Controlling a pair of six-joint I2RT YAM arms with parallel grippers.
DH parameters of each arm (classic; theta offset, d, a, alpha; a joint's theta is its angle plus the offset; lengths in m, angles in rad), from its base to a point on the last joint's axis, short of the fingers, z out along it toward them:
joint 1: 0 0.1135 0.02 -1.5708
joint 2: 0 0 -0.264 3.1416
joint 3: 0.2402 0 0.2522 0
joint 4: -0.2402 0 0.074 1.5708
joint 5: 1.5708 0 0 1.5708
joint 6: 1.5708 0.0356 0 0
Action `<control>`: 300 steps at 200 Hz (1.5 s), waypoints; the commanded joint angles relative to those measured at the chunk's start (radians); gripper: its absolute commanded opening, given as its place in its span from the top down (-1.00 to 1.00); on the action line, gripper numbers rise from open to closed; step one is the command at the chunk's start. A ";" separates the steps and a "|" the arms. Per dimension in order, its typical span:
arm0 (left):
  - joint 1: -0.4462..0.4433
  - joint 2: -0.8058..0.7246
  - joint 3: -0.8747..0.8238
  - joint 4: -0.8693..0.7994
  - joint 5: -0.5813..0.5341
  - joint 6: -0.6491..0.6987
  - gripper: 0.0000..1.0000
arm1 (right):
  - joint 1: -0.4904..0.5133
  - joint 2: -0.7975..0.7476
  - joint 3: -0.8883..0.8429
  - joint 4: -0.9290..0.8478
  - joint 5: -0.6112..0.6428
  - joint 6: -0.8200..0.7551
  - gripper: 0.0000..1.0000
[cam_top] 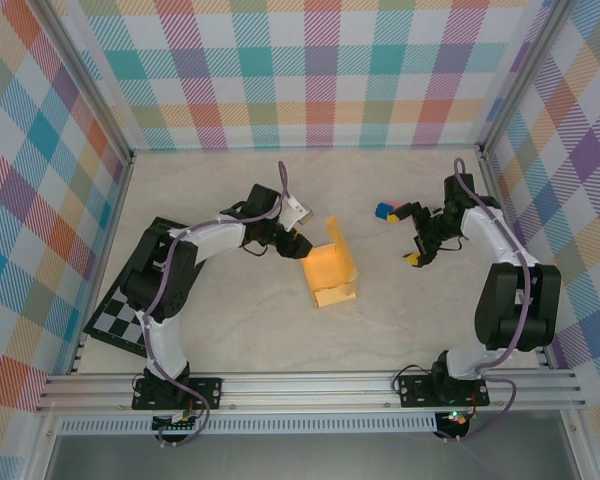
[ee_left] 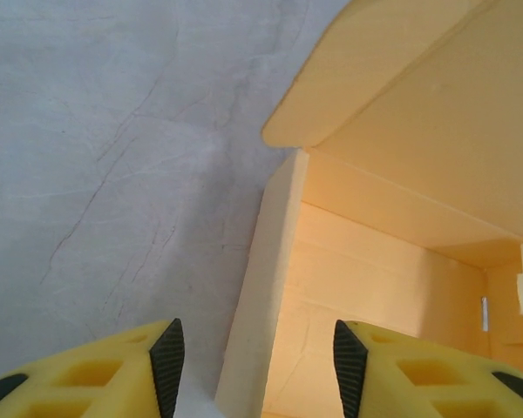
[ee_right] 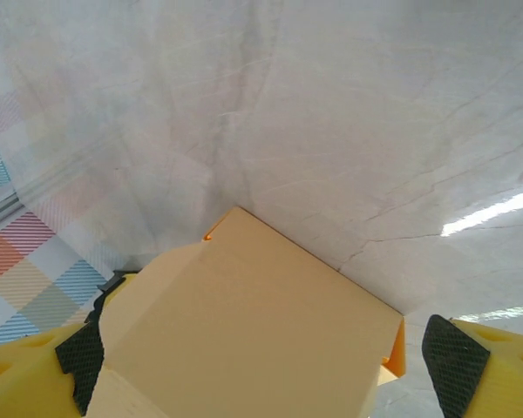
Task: Fold the paper box
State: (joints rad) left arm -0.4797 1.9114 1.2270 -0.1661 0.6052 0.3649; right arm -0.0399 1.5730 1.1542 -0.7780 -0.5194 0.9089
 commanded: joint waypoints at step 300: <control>-0.079 0.026 -0.076 0.132 -0.159 -0.102 0.89 | -0.047 -0.024 -0.053 -0.022 -0.051 -0.071 -0.94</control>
State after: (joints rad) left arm -0.5247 1.9930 1.2026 -0.0509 0.5350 0.2810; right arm -0.0792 1.5520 1.1179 -0.7803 -0.5610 0.8513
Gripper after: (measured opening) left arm 0.088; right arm 0.973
